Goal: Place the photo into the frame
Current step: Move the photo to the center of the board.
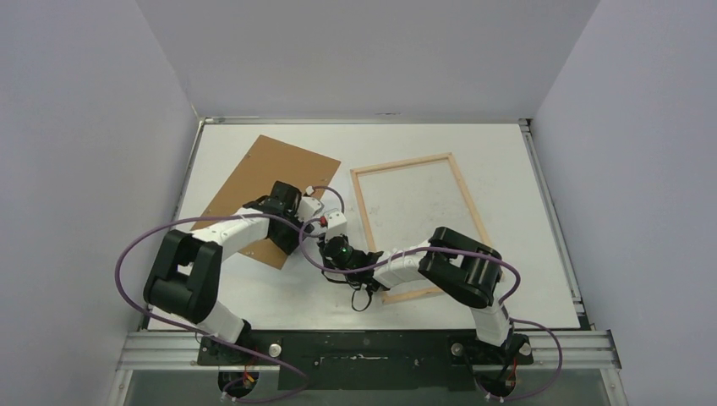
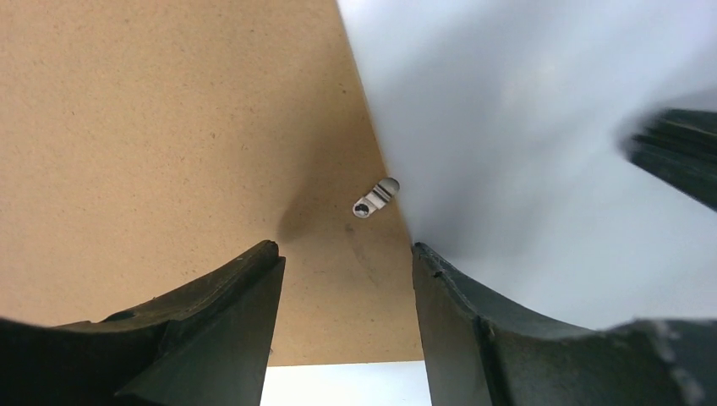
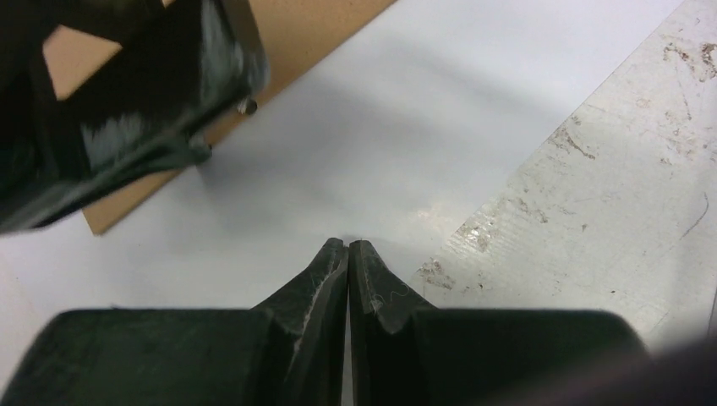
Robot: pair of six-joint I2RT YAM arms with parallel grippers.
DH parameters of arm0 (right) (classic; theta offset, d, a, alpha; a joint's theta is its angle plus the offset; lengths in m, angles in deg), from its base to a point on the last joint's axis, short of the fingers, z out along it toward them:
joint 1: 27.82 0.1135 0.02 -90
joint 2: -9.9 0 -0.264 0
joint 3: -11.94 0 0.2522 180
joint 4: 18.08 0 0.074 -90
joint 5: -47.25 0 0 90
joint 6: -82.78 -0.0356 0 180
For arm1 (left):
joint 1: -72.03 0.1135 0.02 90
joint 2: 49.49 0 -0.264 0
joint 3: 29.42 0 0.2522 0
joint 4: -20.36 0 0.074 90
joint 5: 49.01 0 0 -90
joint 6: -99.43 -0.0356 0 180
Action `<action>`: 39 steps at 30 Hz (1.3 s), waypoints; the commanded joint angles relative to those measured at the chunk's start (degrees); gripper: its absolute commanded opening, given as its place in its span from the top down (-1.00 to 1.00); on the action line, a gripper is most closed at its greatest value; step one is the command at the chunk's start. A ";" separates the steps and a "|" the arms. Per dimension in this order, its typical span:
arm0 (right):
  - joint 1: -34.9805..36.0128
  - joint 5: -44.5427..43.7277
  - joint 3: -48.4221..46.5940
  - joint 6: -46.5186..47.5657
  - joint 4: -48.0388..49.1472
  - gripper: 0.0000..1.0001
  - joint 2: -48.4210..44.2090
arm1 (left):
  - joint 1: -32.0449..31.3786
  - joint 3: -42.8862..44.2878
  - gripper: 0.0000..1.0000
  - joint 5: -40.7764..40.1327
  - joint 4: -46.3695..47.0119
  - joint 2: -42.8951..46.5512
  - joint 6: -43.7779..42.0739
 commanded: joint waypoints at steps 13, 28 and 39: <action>2.29 1.50 4.05 0.31 -15.75 0.89 0.58 | 14.05 9.01 -0.09 -4.31 5.43 -11.13 -7.77; 4.98 2.37 9.73 0.55 -21.02 0.89 -8.06 | 20.40 23.27 -0.08 -3.72 4.51 -17.16 -6.31; -3.73 3.80 -13.49 10.77 -19.72 0.89 -2.38 | 21.95 18.71 -0.10 3.86 -1.02 -4.52 -4.34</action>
